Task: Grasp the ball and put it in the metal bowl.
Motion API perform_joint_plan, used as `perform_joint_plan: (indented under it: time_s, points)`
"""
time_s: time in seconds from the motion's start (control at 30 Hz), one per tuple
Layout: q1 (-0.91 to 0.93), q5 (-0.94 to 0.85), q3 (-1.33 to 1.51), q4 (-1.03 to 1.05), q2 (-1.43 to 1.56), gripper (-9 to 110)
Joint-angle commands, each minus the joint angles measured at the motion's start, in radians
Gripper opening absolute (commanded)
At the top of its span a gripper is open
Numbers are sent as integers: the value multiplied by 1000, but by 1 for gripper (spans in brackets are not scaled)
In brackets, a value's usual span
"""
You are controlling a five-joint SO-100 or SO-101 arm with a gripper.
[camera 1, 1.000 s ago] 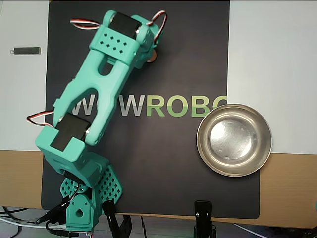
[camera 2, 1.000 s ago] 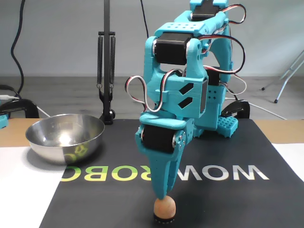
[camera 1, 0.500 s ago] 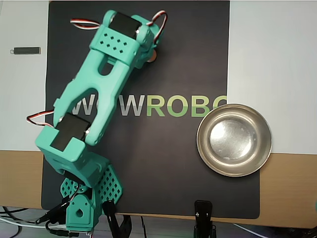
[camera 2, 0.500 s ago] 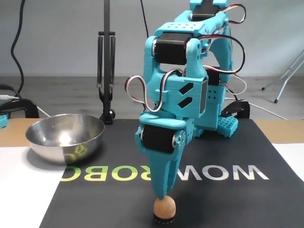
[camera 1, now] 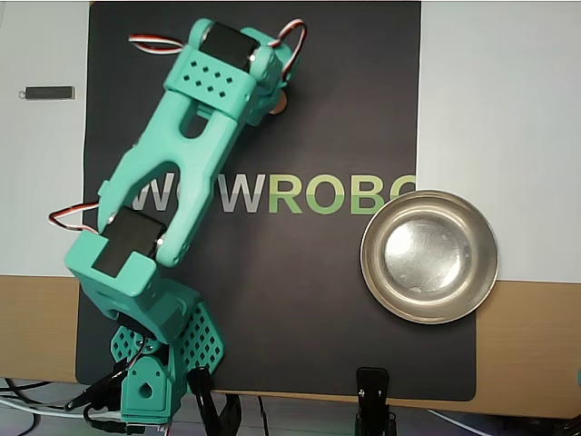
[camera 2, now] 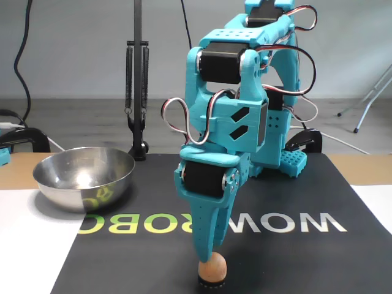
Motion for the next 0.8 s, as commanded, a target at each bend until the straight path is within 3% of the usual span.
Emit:
perform_joint_plan:
  time_s: [0.0, 0.77]
  points:
    - [-2, -2, -31, 2, 18, 41]
    - [-6, -2, 15, -8, 5, 42]
